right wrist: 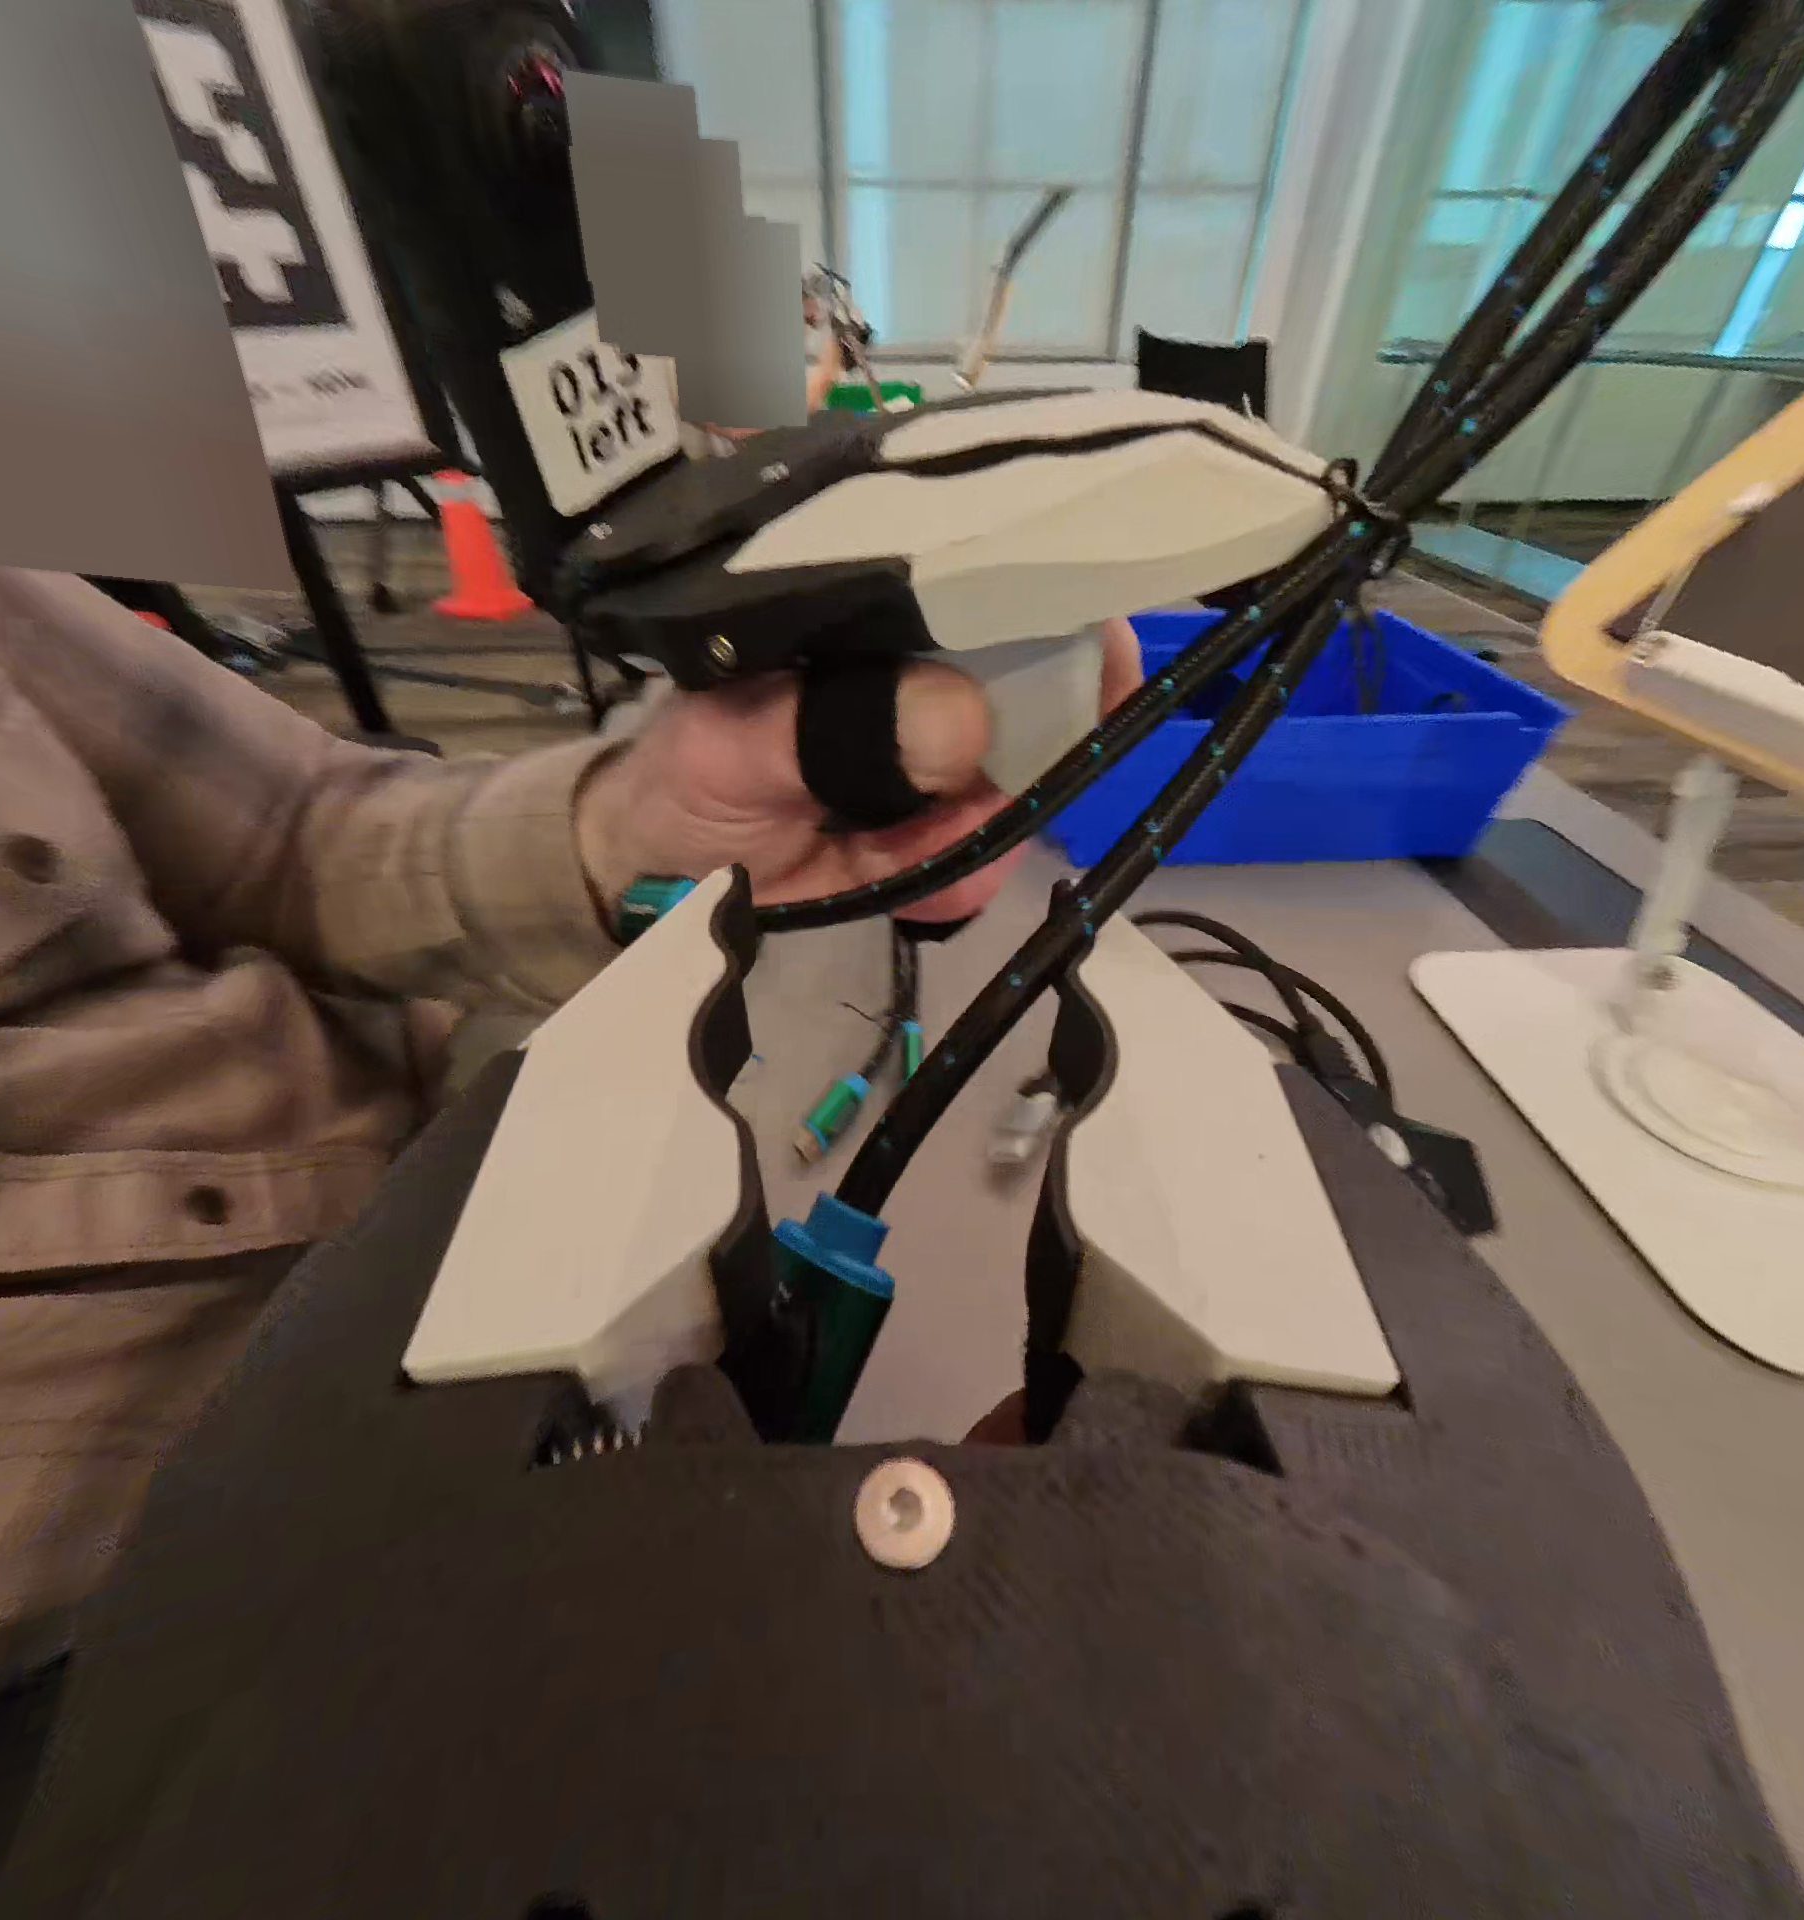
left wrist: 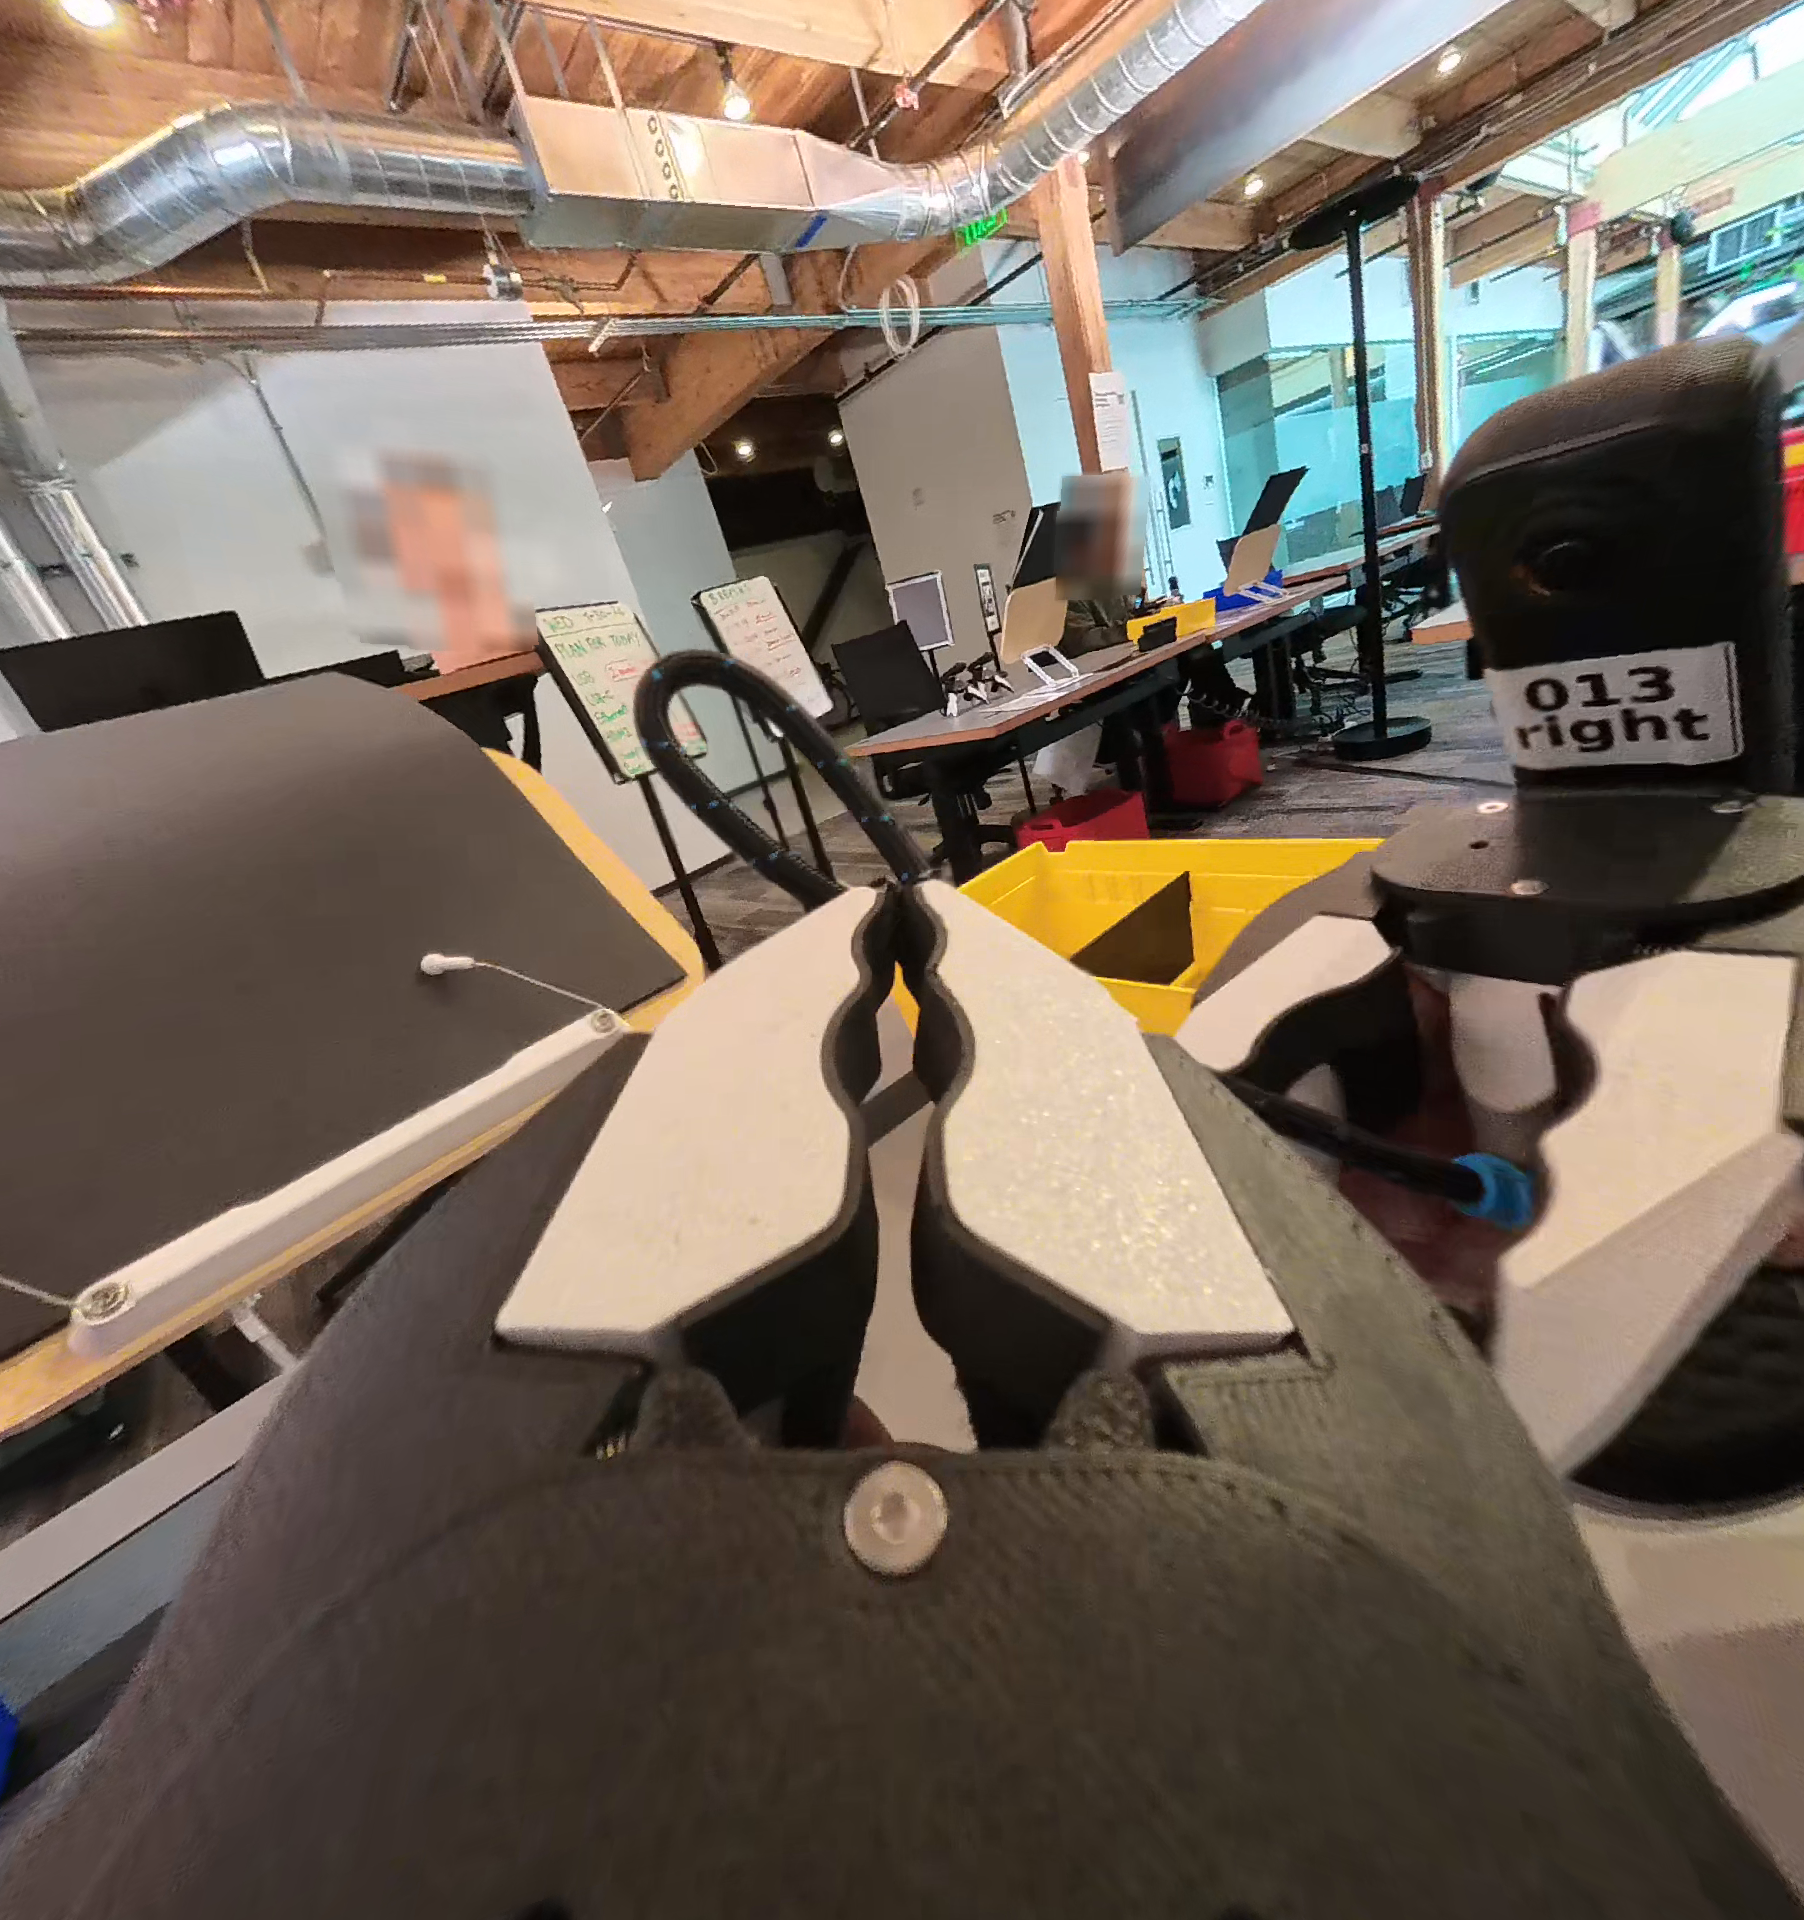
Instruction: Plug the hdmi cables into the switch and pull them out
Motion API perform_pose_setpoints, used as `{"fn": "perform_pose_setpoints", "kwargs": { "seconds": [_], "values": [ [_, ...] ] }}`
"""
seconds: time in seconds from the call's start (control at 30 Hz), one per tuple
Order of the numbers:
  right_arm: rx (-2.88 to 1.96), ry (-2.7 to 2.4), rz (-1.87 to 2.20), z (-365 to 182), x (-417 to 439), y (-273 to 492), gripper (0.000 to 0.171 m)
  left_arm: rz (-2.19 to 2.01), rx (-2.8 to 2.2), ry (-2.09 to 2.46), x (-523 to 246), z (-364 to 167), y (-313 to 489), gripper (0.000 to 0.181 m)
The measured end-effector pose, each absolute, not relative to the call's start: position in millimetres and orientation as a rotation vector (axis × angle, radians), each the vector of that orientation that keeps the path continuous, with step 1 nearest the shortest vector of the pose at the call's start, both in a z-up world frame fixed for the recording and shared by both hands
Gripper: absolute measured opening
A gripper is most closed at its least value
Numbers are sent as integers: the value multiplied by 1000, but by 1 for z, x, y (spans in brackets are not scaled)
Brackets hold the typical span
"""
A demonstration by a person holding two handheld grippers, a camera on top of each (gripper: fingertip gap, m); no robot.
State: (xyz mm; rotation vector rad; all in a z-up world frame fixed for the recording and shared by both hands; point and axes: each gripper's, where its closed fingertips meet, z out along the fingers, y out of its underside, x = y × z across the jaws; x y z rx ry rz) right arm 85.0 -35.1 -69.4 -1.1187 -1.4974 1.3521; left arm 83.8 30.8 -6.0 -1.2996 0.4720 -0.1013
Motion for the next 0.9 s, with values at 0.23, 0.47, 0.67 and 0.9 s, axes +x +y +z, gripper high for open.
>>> {"fn": "perform_pose_setpoints", "kwargs": {
  "seconds": [0.23,0.47,0.67,0.9],
  "values": [
    [-941,-1369,2014,-34,96,-59,61,-106,-1331,460,80,1,30,1],
    [-804,-1225,2286,-17,101,-65,69,-85,-1337,446,75,3,29,1],
    [-774,-1045,2288,-13,98,-64,81,-322,-1413,313,69,-8,39,1],
    [-758,-1029,2172,-11,93,-75,116,-462,-1487,176,59,-21,49,0]
  ]
}}
